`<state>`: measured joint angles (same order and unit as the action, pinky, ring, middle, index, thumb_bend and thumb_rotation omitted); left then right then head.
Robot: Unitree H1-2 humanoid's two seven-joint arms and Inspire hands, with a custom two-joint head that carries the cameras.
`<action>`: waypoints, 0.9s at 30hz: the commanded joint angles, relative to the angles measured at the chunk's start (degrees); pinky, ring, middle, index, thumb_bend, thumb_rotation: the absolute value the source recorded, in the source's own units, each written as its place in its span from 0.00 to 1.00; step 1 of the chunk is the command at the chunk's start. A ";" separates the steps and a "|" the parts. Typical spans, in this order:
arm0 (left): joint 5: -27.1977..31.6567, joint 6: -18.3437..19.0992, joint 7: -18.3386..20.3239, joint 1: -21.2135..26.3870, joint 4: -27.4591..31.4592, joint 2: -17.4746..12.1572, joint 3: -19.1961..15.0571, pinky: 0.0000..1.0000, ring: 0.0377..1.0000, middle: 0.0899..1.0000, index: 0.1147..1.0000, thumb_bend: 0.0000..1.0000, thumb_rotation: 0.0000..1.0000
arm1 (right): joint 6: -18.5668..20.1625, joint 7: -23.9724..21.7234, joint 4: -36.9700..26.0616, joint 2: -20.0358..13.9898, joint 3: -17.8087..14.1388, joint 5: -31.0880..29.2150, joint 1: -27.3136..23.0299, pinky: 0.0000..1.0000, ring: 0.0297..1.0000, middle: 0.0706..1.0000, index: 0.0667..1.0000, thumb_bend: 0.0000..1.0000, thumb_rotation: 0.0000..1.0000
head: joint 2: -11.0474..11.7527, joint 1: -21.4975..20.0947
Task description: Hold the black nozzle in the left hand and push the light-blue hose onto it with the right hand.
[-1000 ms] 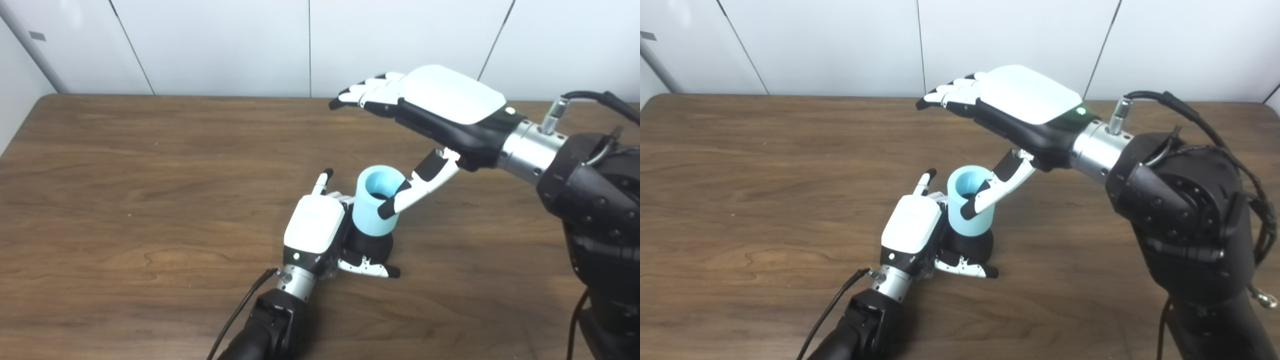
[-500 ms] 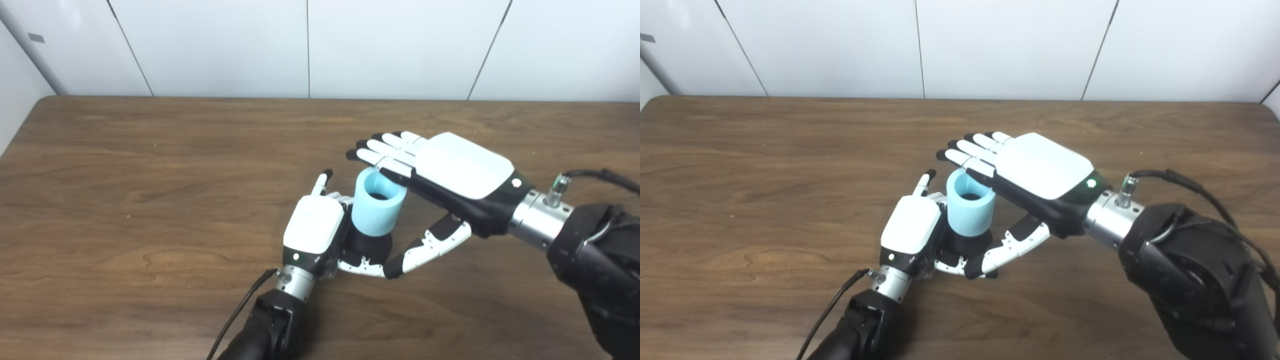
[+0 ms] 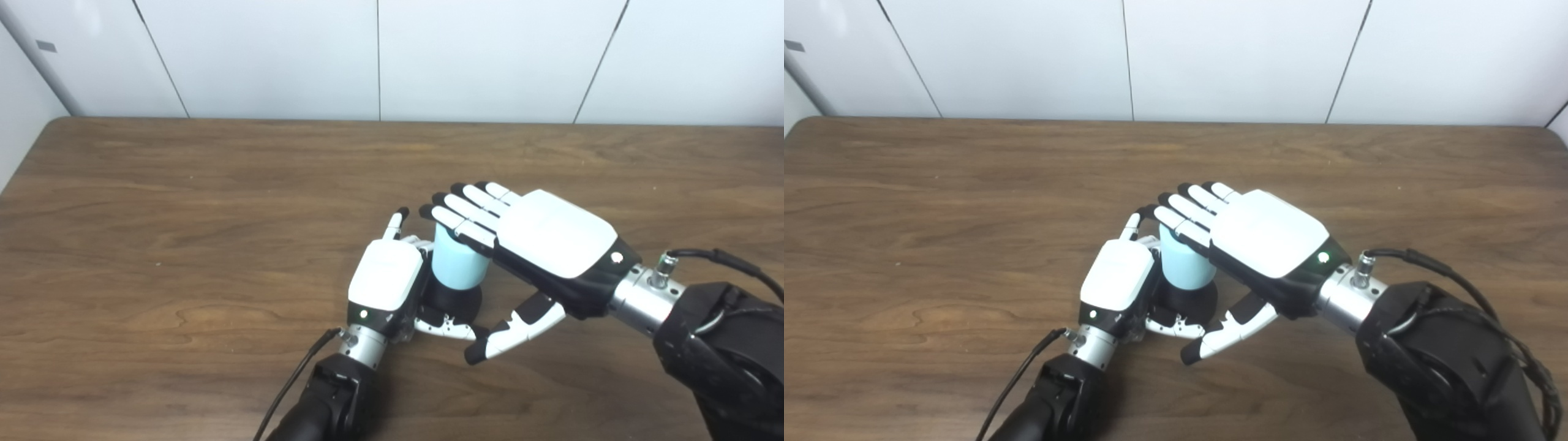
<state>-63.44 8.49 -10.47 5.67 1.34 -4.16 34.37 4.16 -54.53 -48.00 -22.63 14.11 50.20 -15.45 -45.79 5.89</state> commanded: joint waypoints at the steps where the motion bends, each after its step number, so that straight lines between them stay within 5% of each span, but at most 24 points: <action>1: -0.60 0.39 2.17 -2.22 -2.60 -1.38 0.59 1.00 0.61 0.45 0.41 0.52 0.00 | -0.59 0.72 -1.12 -0.23 -1.10 -0.45 -1.22 1.00 1.00 1.00 1.00 0.74 0.78 | -0.06 0.07; 11: -0.77 0.52 2.87 -2.02 -2.75 -1.71 0.51 1.00 0.61 0.45 0.41 0.52 0.00 | -1.33 2.48 -2.31 -0.27 -3.79 -3.12 1.37 1.00 1.00 1.00 1.00 0.75 0.74 | -0.31 -0.14; 27: -0.64 0.50 4.41 -1.97 -1.98 -2.22 0.48 1.00 0.60 0.45 0.41 0.52 0.00 | -0.38 -3.50 0.12 -1.22 -0.92 -0.99 2.77 1.00 1.00 1.00 1.00 0.75 0.79 | -0.92 -0.17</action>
<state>-63.43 8.34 -9.79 5.70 1.49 -4.28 34.30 4.29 -56.19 -48.87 -22.67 12.31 49.03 -13.26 -46.67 5.71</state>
